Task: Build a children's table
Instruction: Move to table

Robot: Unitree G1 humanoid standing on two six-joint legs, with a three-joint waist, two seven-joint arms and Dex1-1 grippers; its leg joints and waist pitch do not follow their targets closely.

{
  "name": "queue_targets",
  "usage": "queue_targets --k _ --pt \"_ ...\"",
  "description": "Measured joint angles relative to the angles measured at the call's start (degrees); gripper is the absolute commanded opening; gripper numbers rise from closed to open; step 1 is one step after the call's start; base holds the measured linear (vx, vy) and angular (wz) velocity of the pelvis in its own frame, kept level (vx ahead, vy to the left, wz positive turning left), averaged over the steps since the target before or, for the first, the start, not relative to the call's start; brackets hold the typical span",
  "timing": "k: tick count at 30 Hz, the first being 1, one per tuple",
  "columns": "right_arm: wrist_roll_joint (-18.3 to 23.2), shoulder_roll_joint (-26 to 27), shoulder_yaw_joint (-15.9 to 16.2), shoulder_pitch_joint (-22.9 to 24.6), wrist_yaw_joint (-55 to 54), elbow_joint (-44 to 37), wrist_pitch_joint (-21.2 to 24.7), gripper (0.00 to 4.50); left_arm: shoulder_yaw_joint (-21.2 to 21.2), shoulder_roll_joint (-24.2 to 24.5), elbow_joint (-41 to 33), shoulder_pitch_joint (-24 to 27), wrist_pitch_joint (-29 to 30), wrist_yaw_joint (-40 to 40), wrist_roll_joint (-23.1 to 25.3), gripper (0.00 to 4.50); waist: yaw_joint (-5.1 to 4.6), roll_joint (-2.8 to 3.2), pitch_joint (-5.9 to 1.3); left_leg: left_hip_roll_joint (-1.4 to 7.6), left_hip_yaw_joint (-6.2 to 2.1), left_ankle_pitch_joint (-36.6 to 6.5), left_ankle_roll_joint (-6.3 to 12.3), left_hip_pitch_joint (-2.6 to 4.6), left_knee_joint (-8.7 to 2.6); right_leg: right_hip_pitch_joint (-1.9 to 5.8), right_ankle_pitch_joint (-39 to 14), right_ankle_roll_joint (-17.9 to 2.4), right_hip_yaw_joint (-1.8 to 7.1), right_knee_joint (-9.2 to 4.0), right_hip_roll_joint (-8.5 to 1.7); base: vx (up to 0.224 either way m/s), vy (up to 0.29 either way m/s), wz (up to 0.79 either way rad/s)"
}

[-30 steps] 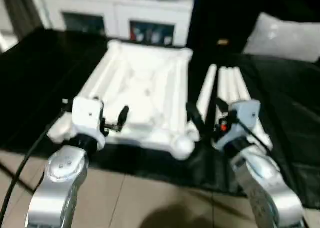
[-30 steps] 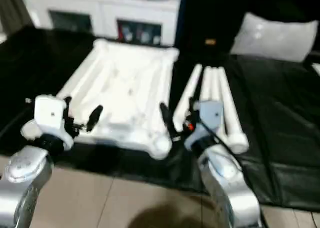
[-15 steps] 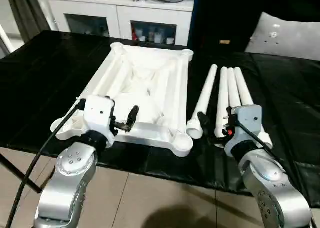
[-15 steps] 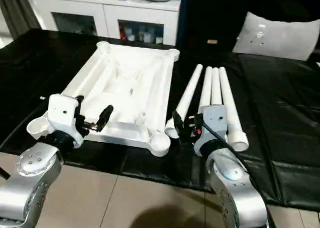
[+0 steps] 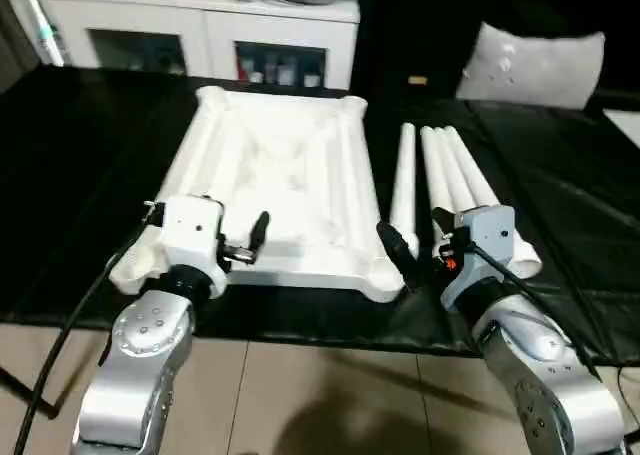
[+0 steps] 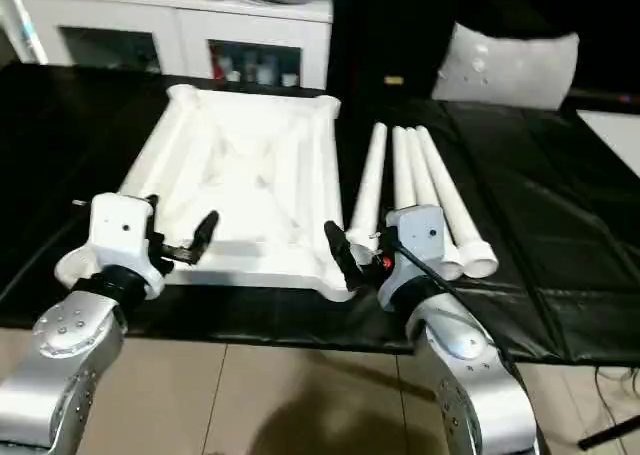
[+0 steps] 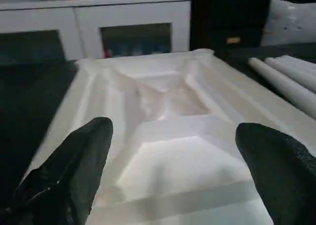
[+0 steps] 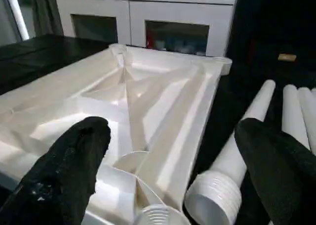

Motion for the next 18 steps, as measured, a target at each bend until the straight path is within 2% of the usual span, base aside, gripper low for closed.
queue_targets --k 2,4,6,10,18 --pt "-1.24 -0.97 0.45 -0.15 -0.16 0.02 0.38 4.46 0.16 0.05 -0.5 0.37 0.43 -0.04 -0.09 4.47 -0.03 -0.28 0.11 -0.02 0.54 0.01 -0.02 -0.19 -0.08 -0.1 -0.03 1.27 -0.02 -0.06 -0.52 -0.063 0.033 0.0" --pt "-3.36 -2.15 0.57 -0.15 -1.34 0.11 1.38 4.46 0.2 -0.09 -0.74 1.09 0.87 -0.15 -0.67 4.47 -0.18 -0.46 0.24 0.0 1.16 0.13 -0.23 -0.12 -0.65 -0.3 -0.42 2.57 -0.07 -0.08 -1.02 -0.03 0.004 -0.01" --pt "-3.43 -3.05 0.52 -0.13 -1.51 0.32 3.09 4.46 0.21 0.24 -0.75 1.33 1.05 -0.44 -0.69 4.47 -0.25 -0.64 0.33 0.1 1.46 0.21 -0.36 -0.05 -1.17 -0.47 -0.44 2.63 -0.04 -0.13 -1.11 0.0 0.0 0.0" --pt "-3.6 -3.0 0.49 0.46 -1.16 0.47 1.59 4.46 -0.32 1.24 -0.74 3.07 0.42 -1.54 -0.38 4.47 -0.2 -0.77 0.42 0.28 1.6 0.65 -1.03 -0.2 -1.92 -1.04 -0.18 2.6 -0.07 0.0 -1.1 0.0 0.0 0.0" --pt "-3.57 -2.51 0.32 0.51 -1.13 0.51 0.87 4.46 -2.62 1.35 -0.38 5.56 -0.13 -2.91 -0.34 4.47 -0.03 -0.76 0.46 1.29 2.39 1.23 -0.83 0.06 -2.54 -1.2 0.21 2.33 -0.37 0.09 -0.76 0.0 0.0 0.0"
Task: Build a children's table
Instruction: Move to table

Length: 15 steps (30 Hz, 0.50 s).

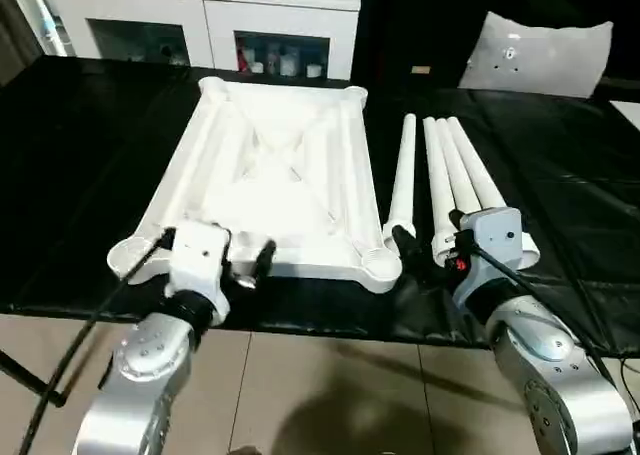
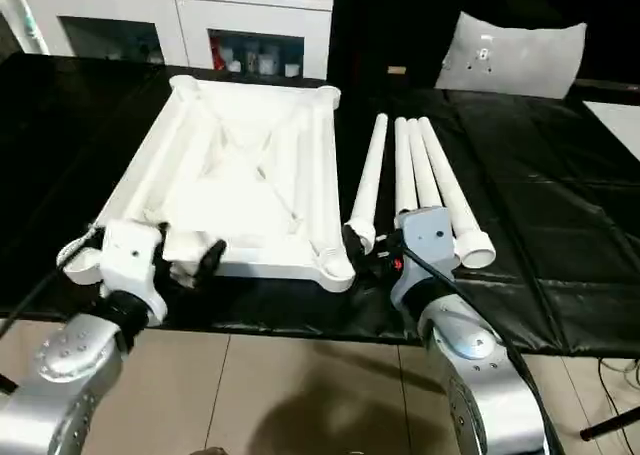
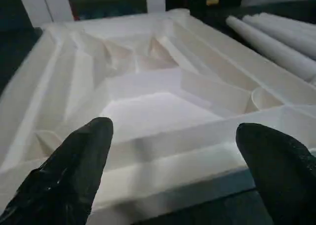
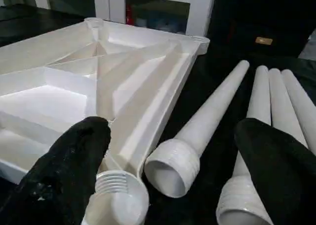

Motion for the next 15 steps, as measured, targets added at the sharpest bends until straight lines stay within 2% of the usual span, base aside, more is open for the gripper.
queue_targets --k 3,4,5,6,7,8,9,10,11,12,13,14,15 --pt "-0.09 -0.61 1.31 0.09 0.9 0.0 -0.23 4.46 -0.04 0.02 0.0 -0.01 0.0 -0.09 0.0 4.47 -0.18 -0.03 0.07 0.26 0.35 -0.06 -0.01 0.85 -0.54 0.69 -0.72 0.3 -0.04 -0.39 0.1 0.058 -0.012 -0.03" --pt "-0.2 -0.93 1.94 0.11 1.42 0.0 -0.33 4.46 -0.05 0.12 -0.01 -0.04 -0.06 -0.16 0.01 4.47 -0.31 0.07 0.17 0.53 0.41 -0.15 -0.08 1.33 -0.84 1.26 -0.85 0.16 -0.14 -0.97 0.33 0.056 -0.013 -0.02" --pt "-0.33 -1.18 2.18 0.17 1.75 -0.01 -0.43 4.46 -0.14 0.38 -0.02 -0.07 -0.24 -0.24 0.05 4.47 -0.24 0.13 0.28 0.54 -0.08 -0.16 -0.07 1.02 -1.04 1.99 -0.9 0.08 -1.07 -1.69 0.19 0.056 -0.013 -0.02" --pt "-0.61 -1.48 2.22 0.45 1.84 -0.03 -0.48 4.46 -0.42 0.61 -0.03 -0.44 -0.45 -0.44 0.05 4.47 -0.58 0.21 0.28 0.54 -0.78 -0.15 -0.05 0.75 -1.17 2.68 -0.95 0.15 -2.5 -2.44 -0.17 0.073 -0.008 0.26" --pt "-0.92 -1.72 2.08 0.65 1.81 -0.01 -0.46 4.46 -0.64 0.67 -0.17 -0.61 -0.81 -0.91 0.04 4.47 -0.65 0.33 0.18 0.84 -1.19 -0.14 -0.06 0.95 -1.22 3.26 -1.02 0.15 -3.9 -3.25 -0.42 0.119 -0.01 0.44" --pt "-0.81 -1.13 1.89 0.41 1.72 -0.02 -0.45 4.46 -0.6 1.07 -0.18 -0.34 -1.11 -1.2 0.08 4.47 -0.59 0.18 0.23 1.0 -0.82 -0.2 0.01 1.31 -1.45 3.27 -1.12 -0.22 -3.79 -3.2 -0.31 0.119 -0.01 0.44" --pt "-0.71 -0.44 1.91 0.09 1.69 -0.02 -0.44 4.46 -0.4 1.6 -0.14 0.02 -1.14 -1.4 0.21 4.47 -0.54 0.17 0.29 0.95 -0.84 -0.44 0.11 1.71 -1.54 3.26 -1.57 -1.37 -3.71 -2.91 -0.25 0.138 -0.013 0.16" --pt "-0.6 0.11 2.04 -0.22 1.69 -0.05 -0.43 4.46 -0.32 2.32 -0.13 -0.02 -1.17 -1.59 0.28 4.47 -0.65 0.08 0.26 0.65 -0.95 -0.67 0.4 2.16 -1.57 3.16 -2.44 -3.14 -3.52 -1.75 -0.28 0.138 -0.015 0.06" --pt "-0.62 0.03 2.04 -0.22 1.68 -0.05 -0.37 4.46 -0.31 2.91 -0.14 -0.08 -1.27 -2.06 0.3 4.47 -0.78 0.0 0.23 0.46 -0.96 -1.02 0.38 2.56 -1.56 3.14 -3.22 -4.07 -3.09 -0.83 -0.33 0.138 -0.015 0.06" --pt "-0.64 -0.27 2.03 -0.17 1.68 -0.05 -0.37 4.46 -0.3 3.16 -0.14 -0.14 -1.29 -2.42 0.28 4.47 -0.97 -0.13 0.15 0.32 -0.88 -1.27 0.62 2.84 -1.52 3.19 -3.73 -3.97 -2.63 -0.43 -0.33 0.128 -0.023 0.07" --pt "-0.65 -1.09 1.84 -0.06 1.69 -0.05 -0.38 4.46 -0.24 3.3 -0.15 -0.66 -1.36 -2.8 0.26 4.47 -0.89 -0.26 0.03 0.27 -0.63 -1.43 0.91 2.61 -1.37 3.65 -3.94 -2.38 -2.37 -0.4 -0.43 0.101 -0.033 0.01" --pt "-0.76 -1.53 1.7 0.13 1.66 -0.02 -0.39 4.46 -0.53 2.9 -0.13 -0.94 -1.39 -2.95 0.22 4.47 -0.51 -0.17 0.02 0.35 -0.69 -1.89 1.82 2.0 -0.86 3.88 -3.91 -0.71 -2.3 -0.75 -0.34 0.101 -0.033 0.01" --pt "-1.03 -1.84 1.57 0.38 1.6 -0.02 -0.44 4.46 -1.02 2.75 -0.13 -1.2 -1.42 -3.27 0.14 4.47 -0.28 -0.06 -0.05 0.67 -0.73 -2.37 2.65 1.8 -0.29 3.94 -3.99 -0.58 -2.39 -0.8 -0.11 0.086 -0.04 -0.01"
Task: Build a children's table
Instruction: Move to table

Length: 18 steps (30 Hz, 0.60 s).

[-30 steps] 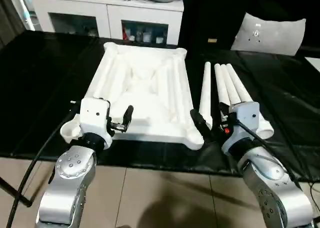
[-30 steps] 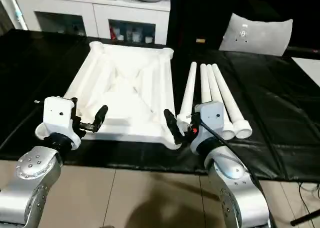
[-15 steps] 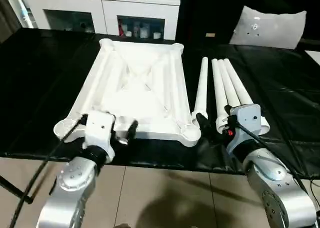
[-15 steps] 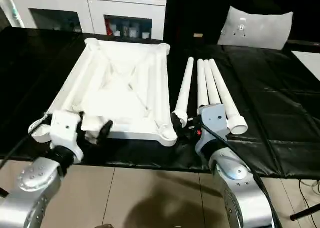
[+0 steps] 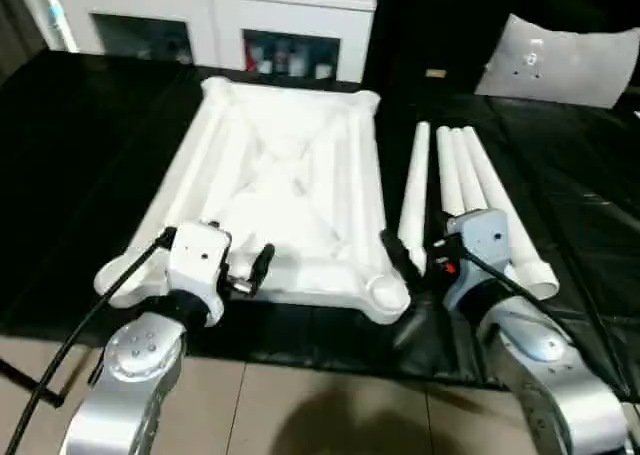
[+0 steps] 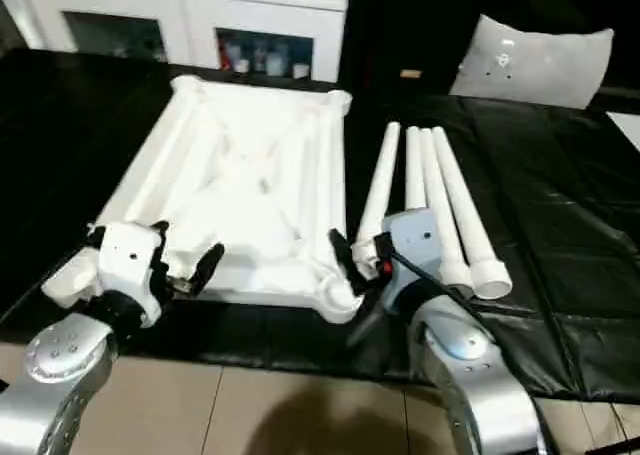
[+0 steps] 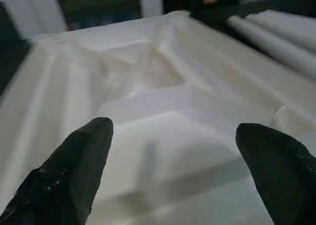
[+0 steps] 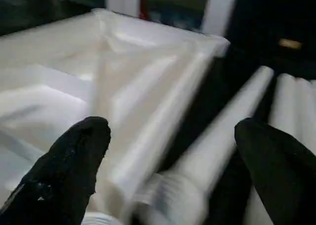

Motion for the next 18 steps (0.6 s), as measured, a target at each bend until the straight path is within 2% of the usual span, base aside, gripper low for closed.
queue_targets --k 2,3,4,5,6,7,8,9,12,14,16,18 --pt "-0.38 0.03 0.13 0.08 -0.02 0.0 -0.43 4.46 -0.21 0.2 0.0 -0.58 -0.17 -0.39 -0.13 4.47 0.27 0.08 -0.05 0.25 -0.17 -0.32 0.37 -0.1 0.13 0.0 -0.35 -0.56 -0.27 0.01 0.34 0.087 -0.039 0.0" --pt "-0.48 0.22 0.23 0.07 -0.02 0.0 -0.72 4.46 -0.04 0.32 0.03 -0.59 -0.23 -0.51 -0.17 4.47 0.23 0.16 -0.11 0.22 -0.44 -0.26 -0.32 0.25 0.03 -0.19 -0.61 -1.16 -0.2 0.45 0.5 0.127 -0.038 0.06" --pt "-0.77 0.61 0.38 0.03 -0.01 0.0 -0.83 4.46 0.25 0.6 0.17 -0.51 -0.24 -0.57 -0.19 4.47 -0.03 0.09 -0.12 0.14 -0.64 -0.32 -1.39 0.54 0.01 -1.07 -1.21 -2.18 -0.03 1.67 0.59 0.135 -0.043 0.09" --pt "-0.97 0.86 0.59 0.05 -0.02 -0.01 -0.9 4.46 0.42 0.82 0.34 -0.44 -0.25 -0.58 -0.18 4.47 -0.14 0.07 -0.11 -0.04 -0.79 -0.36 -1.46 0.77 0.08 -1.2 -1.67 -2.84 0.41 2.46 0.32 0.135 -0.043 0.09" --pt "-1.06 0.9 0.73 0.04 -0.03 -0.01 -1.0 4.46 0.48 0.96 0.35 -0.48 -0.27 -0.58 -0.19 4.47 -0.09 -0.14 -0.15 -0.28 -0.69 -0.42 -1.37 0.9 0.09 -1.12 -2.22 -2.51 1.16 2.54 0.32 0.095 -0.027 0.08" --pt "-1.12 0.79 0.73 0.05 -0.08 -0.01 -1.08 4.46 0.43 0.82 0.35 -0.65 -0.36 -0.62 -0.2 4.47 0.31 -0.28 -0.21 -0.35 -0.52 -0.35 -1.43 0.53 0.28 -0.88 -2.12 -0.73 1.53 2.7 0.26 0.088 -0.027 0.03" --pt "-1.19 0.67 0.72 0.11 -0.13 0.0 -1.08 4.46 0.31 0.65 0.37 -0.69 -0.37 -0.67 -0.22 4.47 0.52 -0.27 -0.21 -0.25 -0.65 -0.26 -1.59 -0.07 0.39 -1.1 -1.9 -0.11 1.53 2.9 0.35 0.088 -0.027 0.03" --pt "-1.23 0.49 0.72 0.21 -0.16 0.0 -1.08 4.46 0.15 0.53 0.39 -0.69 -0.37 -0.7 -0.22 4.47 0.59 -0.24 -0.19 -0.01 -0.68 -0.11 -1.86 -0.1 0.37 -1.13 -1.8 0.03 1.49 2.88 0.53 0.059 -0.054 0.01" --pt "-1.35 0.44 0.72 0.22 -0.36 0.0 -1.09 4.46 0.1 0.32 0.41 -0.8 -0.37 -0.7 -0.23 4.47 0.65 -0.25 -0.17 0.36 -0.82 0.86 -3.56 0.05 0.02 -1.15 -1.37 -0.43 1.25 2.9 0.79 0.004 -0.036 0.01" --pt "-1.39 0.56 0.67 0.21 -0.5 0.1 -1.11 4.46 0.1 0.23 0.67 -1.2 -0.37 -0.65 -0.22 4.47 0.67 -0.3 -0.09 0.56 -0.71 1.17 -4.04 0.17 -0.13 -1.14 -1.08 -0.95 1.21 2.87 0.88 -0.085 -0.02 -0.01" --pt "-1.58 0.77 0.67 0.19 -0.5 0.18 -1.15 4.46 0.1 0.16 0.68 -1.25 -0.37 -0.65 -0.25 4.47 0.56 -0.37 0.21 0.93 -0.28 1.42 -4.32 0.67 -0.12 -0.91 -0.72 -1.25 1.16 2.87 0.92 -0.091 -0.003 0.0" --pt "-1.97 0.79 0.68 0.19 -0.49 0.22 -1.22 4.46 0.1 0.14 0.68 -1.21 -0.37 -0.66 -0.31 4.47 0.44 -0.34 0.38 1.3 0.29 1.59 -4.66 0.83 -0.13 -0.85 -0.37 -1.39 1.2 2.87 0.91 -0.089 0.0 0.01"
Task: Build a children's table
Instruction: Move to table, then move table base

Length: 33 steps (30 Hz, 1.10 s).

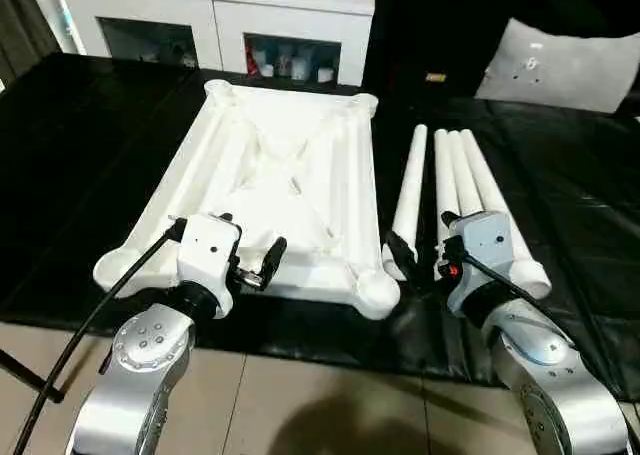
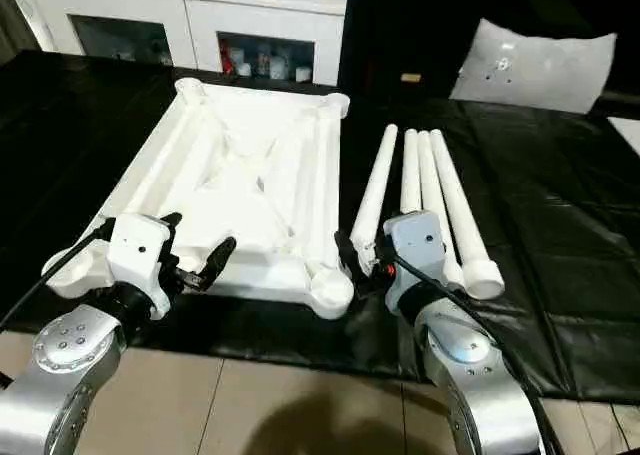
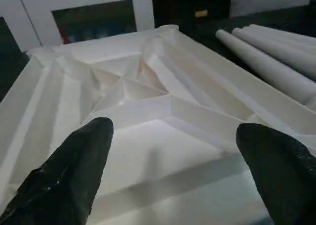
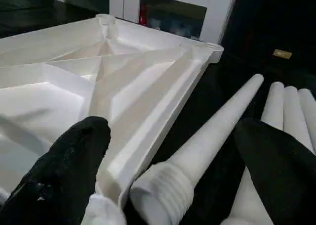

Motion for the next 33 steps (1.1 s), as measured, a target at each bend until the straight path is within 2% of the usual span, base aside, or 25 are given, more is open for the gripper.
queue_targets --k 2,6,11,15,17,21,22,24,28,33 --pt "-0.31 -0.12 0.04 0.0 0.01 0.0 -0.34 4.46 0.01 0.03 0.0 0.2 0.0 -0.04 -0.03 4.47 -0.07 0.07 0.1 0.41 0.71 0.19 -0.16 0.04 0.0 -0.03 0.3 -0.1 0.06 -0.01 -0.02 -0.092 0.005 -0.01" --pt "-0.95 -0.39 0.12 -0.01 0.0 0.01 -1.32 4.46 0.01 0.26 0.04 0.24 0.0 -0.3 -0.04 4.47 0.02 0.05 0.12 0.66 1.02 0.53 -0.3 0.02 -0.01 -0.13 0.67 0.04 0.09 -0.02 -0.02 -0.047 0.001 -0.01" --pt "-1.43 -1.55 1.15 -0.17 0.82 0.02 -1.19 4.46 -0.25 0.55 1.24 -0.78 -0.51 -1.83 -0.33 4.47 0.01 0.04 0.11 0.72 1.07 0.73 -0.32 -0.18 -0.06 -0.36 0.87 0.19 0.08 -0.02 -0.01 0.0 0.0 0.0" --pt "-2.76 -3.41 1.78 -1.27 1.86 1.42 -0.83 4.46 -2.3 2.8 3.05 -3.06 -1.01 -4.12 0.13 4.47 0.07 0.02 -0.02 0.8 1.14 0.92 -0.15 -0.73 -0.09 -0.89 0.88 0.2 0.05 -0.03 0.04 0.0 0.0 0.0" --pt "-3.2 -4.28 1.75 -1.33 2.39 2.4 -0.63 4.46 -2.86 3.56 4.11 -4.01 -1.17 -6.3 -0.09 4.47 0.11 0.04 -0.04 0.8 1.17 1.16 0.19 -1.03 -0.08 -1.2 0.9 0.22 0.02 -0.03 0.04 0.0 0.0 0.0" --pt "-1.14 -8.56 0.94 -2.72 7.68 2.49 -0.39 4.46 -4.31 6.46 5.67 -6.92 0.01 -13.94 -3.03 4.47 0.4 0.08 -0.03 0.82 1.26 1.21 0.32 -1.0 -0.12 -1.2 0.91 0.2 0.03 -0.06 0.01 0.0 0.0 0.0" --pt "-0.42 -8.73 0.12 -3.19 8.6 2.33 0.07 4.5 -4.67 6.86 5.67 -7.32 0.19 -15.68 -3.82 4.3 0.48 0.09 -0.04 0.82 1.27 1.21 0.31 -0.94 -0.13 -1.16 0.91 0.19 0.04 -0.04 0.0 0.0 0.0 0.0" --pt "0.37 -9.2 -0.75 -3.56 9.52 2.54 0.39 4.5 -5.98 8.27 6.32 -8.5 0.07 -18.84 -4.71 4.3 0.64 0.1 -0.03 0.86 1.28 1.21 0.26 -0.91 -0.16 -1.16 0.94 0.15 0.02 -0.01 0.01 0.0 0.0 0.0" --pt "1.82 -11.81 -0.79 -4.06 13.62 3.63 0.3 4.5 -8.53 11.45 10.04 -12.45 -0.68 -25.9 -5.16 3.91 1.19 0.16 0.0 0.88 1.41 1.24 -0.01 -0.82 -0.32 -1.17 1.03 0.04 0.07 0.01 0.0 0.0 0.0 0.0" --pt "3.29 -15.08 -0.33 -3.97 19.03 3.73 -0.12 4.5 -12.42 13.0 16.98 -19.16 -2.24 -34.02 -5.0 3.45 1.77 0.14 0.0 0.89 1.53 1.46 0.21 -0.83 -0.44 -1.2 1.07 0.05 0.04 -0.01 -0.06 0.0 0.0 0.0"
